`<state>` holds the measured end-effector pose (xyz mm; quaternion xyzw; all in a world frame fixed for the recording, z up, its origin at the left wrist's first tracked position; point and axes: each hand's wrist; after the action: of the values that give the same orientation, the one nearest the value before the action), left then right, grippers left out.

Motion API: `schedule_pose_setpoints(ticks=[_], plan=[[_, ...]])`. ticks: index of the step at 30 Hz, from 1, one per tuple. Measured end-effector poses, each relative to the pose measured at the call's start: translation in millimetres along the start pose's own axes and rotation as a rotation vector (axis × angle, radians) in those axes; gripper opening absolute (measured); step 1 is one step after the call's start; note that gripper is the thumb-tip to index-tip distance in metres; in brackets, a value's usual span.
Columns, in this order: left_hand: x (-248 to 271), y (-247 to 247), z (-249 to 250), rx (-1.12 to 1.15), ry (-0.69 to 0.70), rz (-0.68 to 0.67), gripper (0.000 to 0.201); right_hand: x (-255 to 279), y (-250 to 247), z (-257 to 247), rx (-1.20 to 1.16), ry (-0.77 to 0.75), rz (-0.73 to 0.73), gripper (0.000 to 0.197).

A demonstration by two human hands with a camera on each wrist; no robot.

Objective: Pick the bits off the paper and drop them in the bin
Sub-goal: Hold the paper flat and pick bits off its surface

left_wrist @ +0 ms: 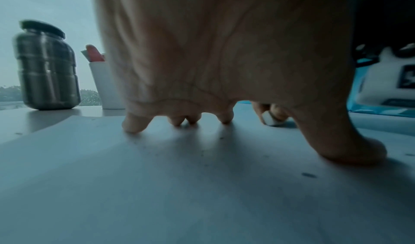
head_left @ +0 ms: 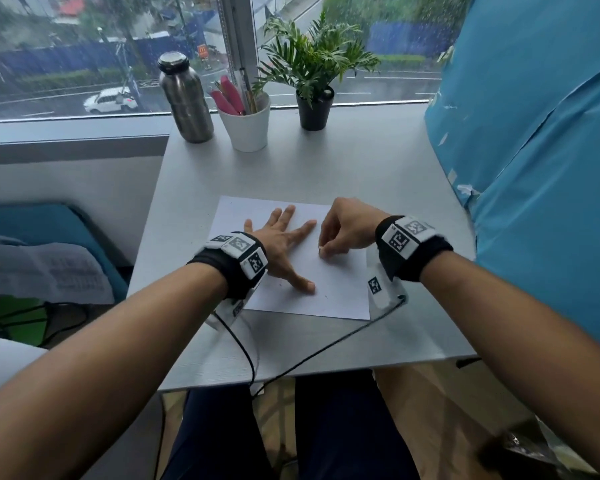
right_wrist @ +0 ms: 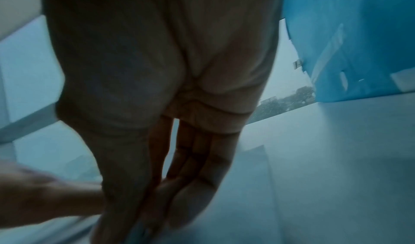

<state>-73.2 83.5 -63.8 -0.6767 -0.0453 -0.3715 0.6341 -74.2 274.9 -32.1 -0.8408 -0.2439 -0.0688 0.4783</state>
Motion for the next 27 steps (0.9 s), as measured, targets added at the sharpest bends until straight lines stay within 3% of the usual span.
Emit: schedule_pose_setpoints(ticks=[4, 8, 12, 19, 27], plan=[[-1.1, 0.1, 1.4, 0.005, -0.007, 0.0, 0.138, -5.1, -9.3, 5.6, -0.025, 0.033, 0.188, 0.008], [-1.4, 1.4, -0.5, 0.001, -0.006, 0.002, 0.138, 2.2, -0.5, -1.1, 0.015, 0.001, -0.015, 0.007], [-2.1, 4.8, -0.8, 0.009, -0.001, 0.031, 0.137, -6.4, -13.8, 19.3, -0.066, 0.056, 0.297, 0.008], [-2.8, 10.1, -12.3, -0.014, 0.048, 0.105, 0.136, 3.3, -2.3, 42.1, 0.027, 0.119, 0.321, 0.007], [7.9, -1.9, -53.9, 0.009, -0.23, 0.351, 0.111, -4.9, -3.4, 35.3, 0.043, 0.186, 0.273, 0.009]])
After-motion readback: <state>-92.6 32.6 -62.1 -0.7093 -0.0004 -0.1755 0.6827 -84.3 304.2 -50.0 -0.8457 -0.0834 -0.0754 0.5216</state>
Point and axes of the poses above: each hand's wrist, its own x-axis away from the middle knuckle, its own y-axis out of the palm, z = x × y, and after that the axes turned 5 degrees about -x, right-handed
